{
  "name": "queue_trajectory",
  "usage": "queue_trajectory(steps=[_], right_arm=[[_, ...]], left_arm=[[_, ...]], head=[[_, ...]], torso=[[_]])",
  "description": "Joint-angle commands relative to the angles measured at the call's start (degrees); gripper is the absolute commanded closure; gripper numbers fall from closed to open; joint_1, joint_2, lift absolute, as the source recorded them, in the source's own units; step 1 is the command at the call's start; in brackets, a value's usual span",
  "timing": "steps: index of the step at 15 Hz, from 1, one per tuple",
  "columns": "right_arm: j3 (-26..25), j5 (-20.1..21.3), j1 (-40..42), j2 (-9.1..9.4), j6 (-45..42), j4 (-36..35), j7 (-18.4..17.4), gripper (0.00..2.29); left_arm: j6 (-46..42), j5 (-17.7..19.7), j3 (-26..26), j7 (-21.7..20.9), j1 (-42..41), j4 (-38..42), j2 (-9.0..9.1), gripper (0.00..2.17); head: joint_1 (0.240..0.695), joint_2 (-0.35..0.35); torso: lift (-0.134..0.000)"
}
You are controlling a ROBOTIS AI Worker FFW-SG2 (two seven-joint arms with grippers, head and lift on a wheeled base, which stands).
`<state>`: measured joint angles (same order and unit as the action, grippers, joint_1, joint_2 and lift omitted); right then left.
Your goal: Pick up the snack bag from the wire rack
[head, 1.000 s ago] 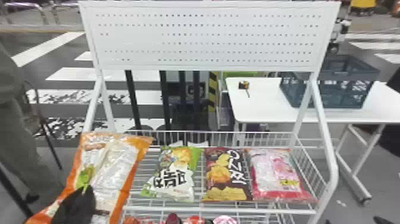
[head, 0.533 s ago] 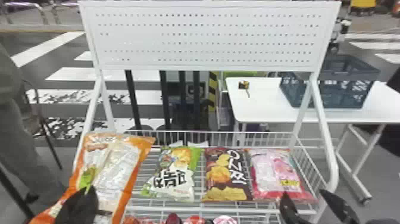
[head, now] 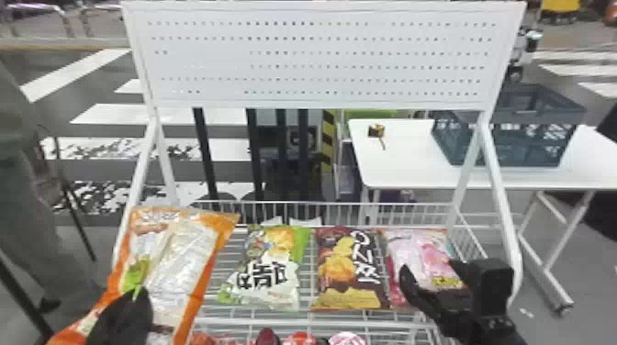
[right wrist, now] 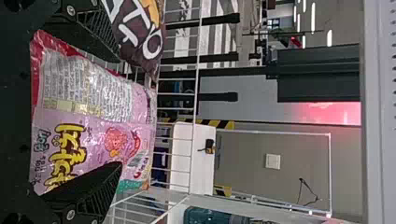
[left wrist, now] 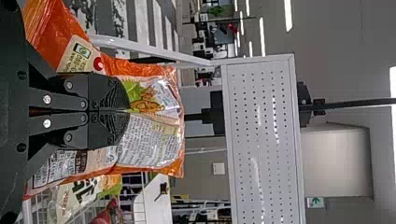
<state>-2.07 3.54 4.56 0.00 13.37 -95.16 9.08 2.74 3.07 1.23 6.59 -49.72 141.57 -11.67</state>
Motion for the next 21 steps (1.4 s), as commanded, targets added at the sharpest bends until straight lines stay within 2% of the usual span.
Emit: queue_trajectory(steps=[1,3,4,5,7,8,14,17,21], right_arm=[[-1.09,0.5,-2.98,0.05,1.36,4.28,0.23,0.13],[-1.62,0.5,-3.77,0.05,2.76,5.51,0.5,0.21],[-1.88,0.5,-3.77,0.05,4.34,5.43,0.76,0.39],[-1.97,0.5,-3.68,0.05,5.22,5.16,1.29,0.68],[-1.97,0.41,-3.42,0.05,6.63,4.28,1.73,1.88],[-1.88,0.06,-3.33,0.05,7.51,3.76,1.73,2.15],[-1.27,-0.2,-0.34,0.05,7.33,-3.01,-1.0,2.17],[-0.57,-1.61,4.4,0.05,7.33,-12.07,-2.05,2.16],[0.4,-4.77,15.57,0.05,6.63,-26.48,-1.09,2.16]], left_arm=[[0.21,0.01,0.0,0.01,0.15,-0.32,-0.11,1.67],[0.21,0.01,0.0,0.01,0.15,-0.32,-0.11,1.67],[0.21,0.01,0.0,0.01,0.15,-0.32,-0.11,1.67],[0.21,0.01,0.0,0.01,0.24,-0.32,-0.19,1.67],[0.21,0.01,-0.09,0.01,0.24,-0.32,-0.19,1.67],[0.03,0.01,-0.09,0.01,0.24,-0.24,-0.19,1.67],[0.21,0.01,-0.09,0.01,-0.11,0.2,-0.28,1.67],[0.21,0.09,-0.09,0.01,-0.2,0.29,-0.28,1.67],[0.03,0.09,0.0,0.18,-0.2,0.38,-0.37,1.67]], head=[[0.499,0.0],[0.499,0.0],[0.499,0.0],[0.499,0.0],[0.499,0.0],[0.499,0.0],[0.499,0.0],[0.499,0.0],[0.499,0.0]], torso=[[0.0],[0.0],[0.0],[0.0],[0.0],[0.0],[0.0],[0.0],[0.0]])
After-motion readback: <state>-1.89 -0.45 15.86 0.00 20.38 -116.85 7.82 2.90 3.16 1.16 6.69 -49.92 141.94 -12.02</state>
